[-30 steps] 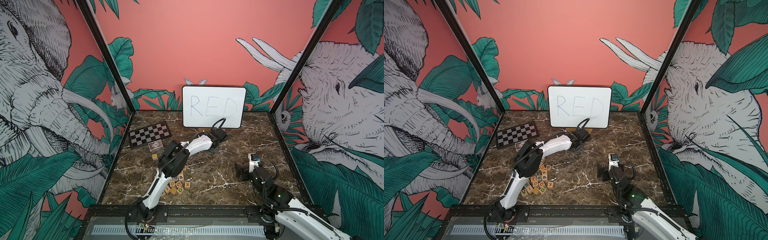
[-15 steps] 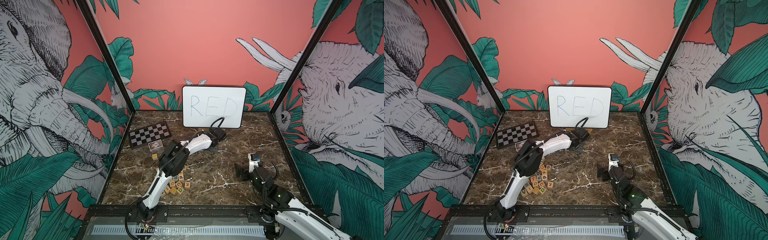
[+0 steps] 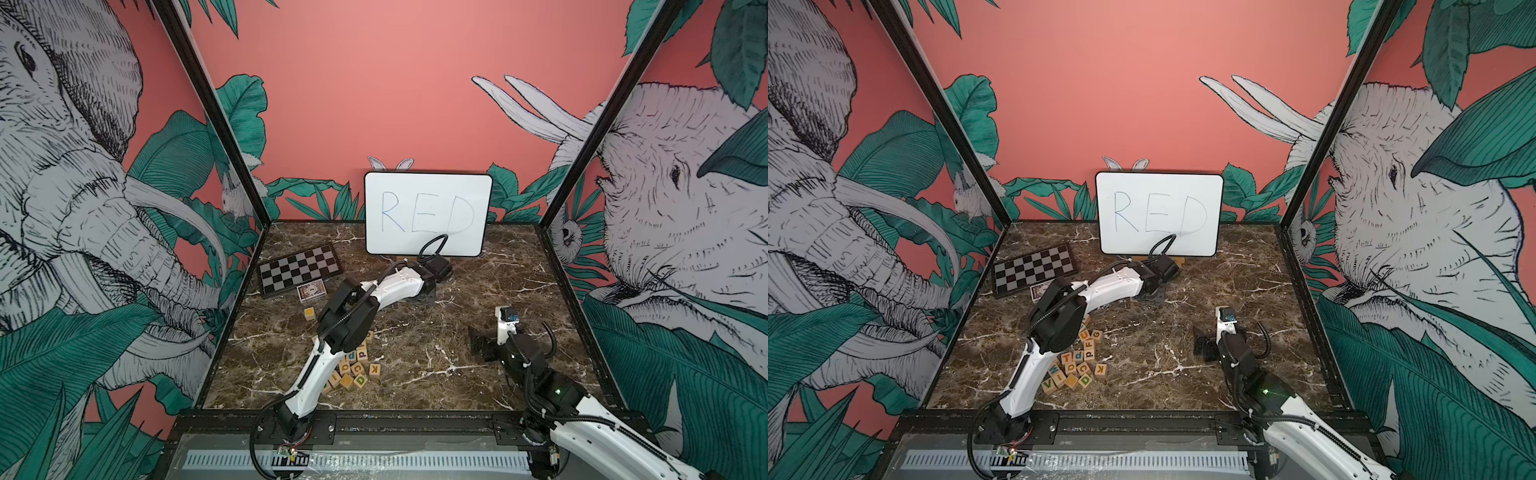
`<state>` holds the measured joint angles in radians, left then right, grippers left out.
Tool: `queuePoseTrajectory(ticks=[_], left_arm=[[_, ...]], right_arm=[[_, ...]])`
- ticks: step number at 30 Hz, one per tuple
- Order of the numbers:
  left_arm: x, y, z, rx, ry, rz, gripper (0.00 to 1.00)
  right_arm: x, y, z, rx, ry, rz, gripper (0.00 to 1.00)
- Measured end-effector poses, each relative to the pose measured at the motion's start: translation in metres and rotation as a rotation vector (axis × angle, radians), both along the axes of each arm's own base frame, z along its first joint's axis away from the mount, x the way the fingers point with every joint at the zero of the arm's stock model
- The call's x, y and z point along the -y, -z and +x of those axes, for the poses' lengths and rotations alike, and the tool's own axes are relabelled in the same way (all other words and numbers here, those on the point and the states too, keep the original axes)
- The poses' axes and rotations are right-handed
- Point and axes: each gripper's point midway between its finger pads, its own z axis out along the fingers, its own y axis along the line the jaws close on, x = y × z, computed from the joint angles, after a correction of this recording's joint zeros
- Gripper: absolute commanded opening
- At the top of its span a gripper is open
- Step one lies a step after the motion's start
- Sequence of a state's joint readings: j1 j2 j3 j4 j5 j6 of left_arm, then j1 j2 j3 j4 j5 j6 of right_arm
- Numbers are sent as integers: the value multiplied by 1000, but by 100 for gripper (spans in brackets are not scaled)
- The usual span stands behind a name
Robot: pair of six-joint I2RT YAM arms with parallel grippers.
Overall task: Assemble the uppercase word "red" with letter blocks
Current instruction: Place the letter block at the center of the board.
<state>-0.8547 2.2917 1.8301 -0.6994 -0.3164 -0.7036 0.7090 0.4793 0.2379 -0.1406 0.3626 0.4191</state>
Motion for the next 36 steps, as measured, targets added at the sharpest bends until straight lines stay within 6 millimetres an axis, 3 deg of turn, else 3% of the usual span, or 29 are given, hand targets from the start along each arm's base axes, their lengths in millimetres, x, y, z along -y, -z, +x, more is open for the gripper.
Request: queuePoseTrajectory(ticks=[23, 32, 36], left_arm=[[-2, 0, -1, -3, 7, 12, 46], [1, -8, -2, -5, 21, -14, 47], [7, -33, -5, 17, 38, -62, 47]], right_arm=[[-1, 0, 0, -1, -5, -2, 99], [-1, 0, 0, 0, -5, -3, 99], [-1, -1, 0, 4, -6, -1, 100]])
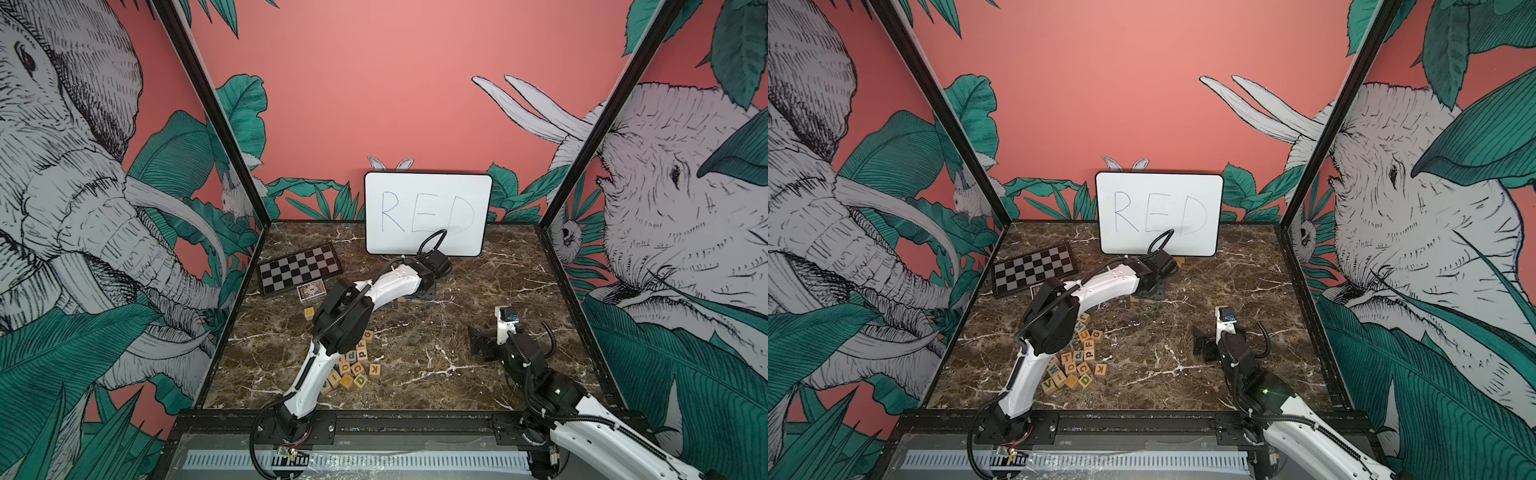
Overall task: Assemble the uppercase word "red" with letter blocks
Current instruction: Place the letter block at the center of the board, then pick up the letter block from the center of the board.
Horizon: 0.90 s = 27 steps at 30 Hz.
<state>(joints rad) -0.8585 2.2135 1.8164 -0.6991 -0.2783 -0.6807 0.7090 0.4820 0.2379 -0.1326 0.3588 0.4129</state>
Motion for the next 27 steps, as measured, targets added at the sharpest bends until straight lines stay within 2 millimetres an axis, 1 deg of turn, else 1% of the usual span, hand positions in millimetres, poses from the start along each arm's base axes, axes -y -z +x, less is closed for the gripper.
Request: queuePoseTrajectory(ticks=[3, 5, 7, 9, 13, 17, 24, 27], left_arm=[[4, -29, -3, 37, 11, -40, 47], [1, -49, -7, 66, 13, -59, 47], [-8, -68, -13, 94, 11, -73, 47], [-19, -83, -22, 116, 9, -82, 47], [-48, -103, -43, 150, -5, -95, 47], [-77, -109, -64, 162, -27, -106, 47], [-125, -100, -105, 149, -72, -138, 48], [-144, -99, -123, 147, -92, -177, 49]], right_arm=[[0, 0, 0, 2, -1, -1, 99], [0, 0, 0, 2, -1, -1, 99], [0, -1, 0, 5, -1, 2, 99], [-2, -2, 1, 8, -4, 7, 99], [-1, 1, 2, 1, -1, 0, 99], [-1, 0, 2, 2, 7, 6, 100], [-5, -6, 0, 18, -9, 60, 100], [-6, -3, 0, 14, -9, 75, 99]])
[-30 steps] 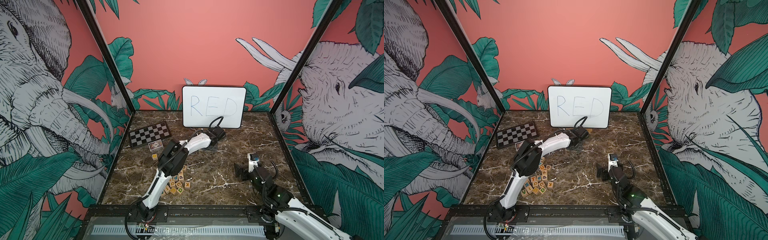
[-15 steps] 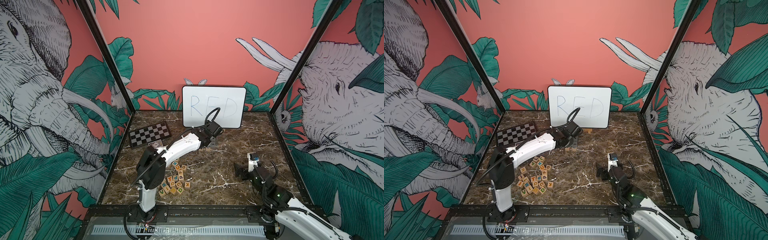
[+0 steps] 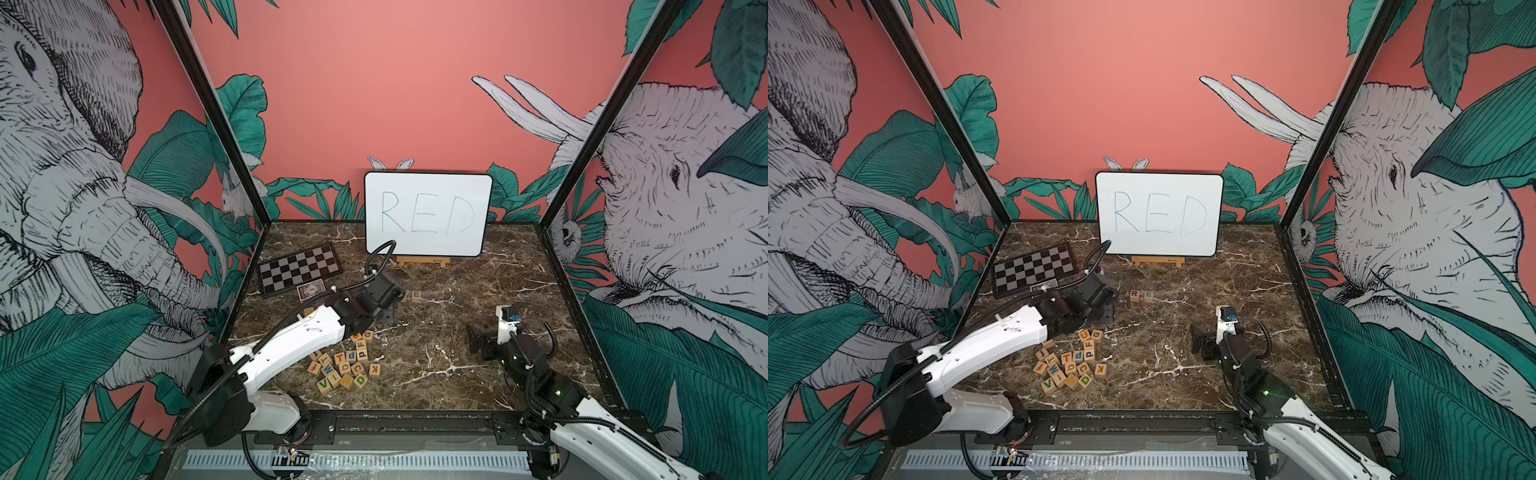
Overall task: Assemble the uppercase word "red" with letter blocks
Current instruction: Pick up the letter block from the center of the board.
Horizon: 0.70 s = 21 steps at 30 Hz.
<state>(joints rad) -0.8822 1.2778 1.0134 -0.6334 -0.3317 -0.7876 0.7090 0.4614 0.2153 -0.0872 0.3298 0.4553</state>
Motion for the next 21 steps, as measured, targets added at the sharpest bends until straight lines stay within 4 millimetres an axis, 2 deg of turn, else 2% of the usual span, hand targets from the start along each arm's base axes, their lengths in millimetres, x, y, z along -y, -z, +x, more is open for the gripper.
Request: queuePoseTrajectory(ticks=[2, 8, 13, 21], left_arm=[[-12, -2, -13, 6, -9, -45, 51], [-30, -6, -39, 6, -27, -167, 51], [-41, 1, -48, -28, -72, -181, 50], [-40, 15, -56, -89, -78, -183, 50]], right_arm=[[0, 3, -1, -9, 0, 2, 100], [-8, 7, -2, -26, -42, 7, 99], [-15, 11, -4, -39, -82, -2, 99], [-18, 10, -6, -37, -115, -11, 100]])
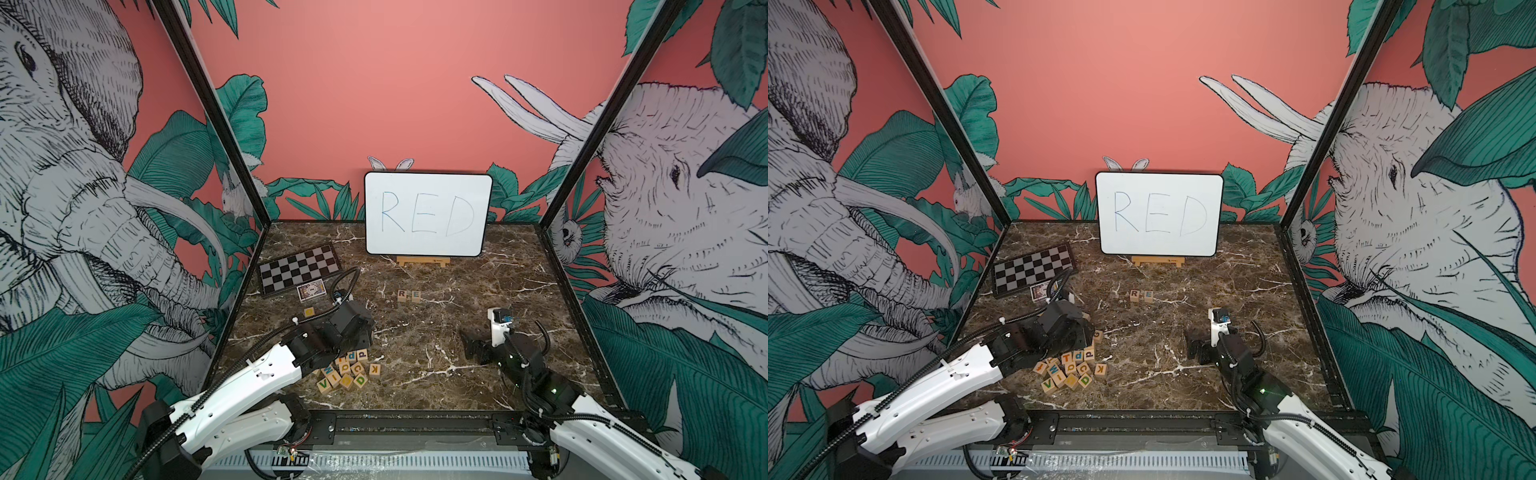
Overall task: Assemble the uppercase word "red" with letter blocks
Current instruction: Pick up the letter block from the center of the board.
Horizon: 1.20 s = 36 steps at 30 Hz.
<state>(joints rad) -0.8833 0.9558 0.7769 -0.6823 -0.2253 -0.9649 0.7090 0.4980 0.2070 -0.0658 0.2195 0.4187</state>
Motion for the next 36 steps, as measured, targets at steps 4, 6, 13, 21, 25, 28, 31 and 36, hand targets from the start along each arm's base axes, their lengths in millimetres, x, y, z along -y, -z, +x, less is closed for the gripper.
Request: queuePoseTrajectory(ticks=[4, 6, 13, 21, 25, 28, 31, 36], left_arm=[[2, 5, 0, -1, 2, -10, 51], [4, 9, 1, 1, 9, -17, 51], [40, 14, 13, 16, 128, -43, 53], [67, -16, 31, 138, 326, 12, 72], [52, -27, 53, 192, 323, 57, 85], [31, -28, 69, 205, 302, 91, 92], [11, -30, 80, 220, 286, 92, 99], [-19, -32, 85, 223, 215, 46, 99]], right_arm=[[1, -1, -1, 7, -2, -5, 99], [3, 0, -1, 6, 2, -15, 99], [3, 4, -2, -3, -4, -36, 99], [-2, -12, 3, -55, -6, -70, 97], [-10, -31, 7, -74, -15, -48, 94], [-14, -35, 6, -116, -21, -45, 88], [-21, -41, 4, -150, -44, -21, 81], [-33, -44, -1, -201, -83, 19, 72]])
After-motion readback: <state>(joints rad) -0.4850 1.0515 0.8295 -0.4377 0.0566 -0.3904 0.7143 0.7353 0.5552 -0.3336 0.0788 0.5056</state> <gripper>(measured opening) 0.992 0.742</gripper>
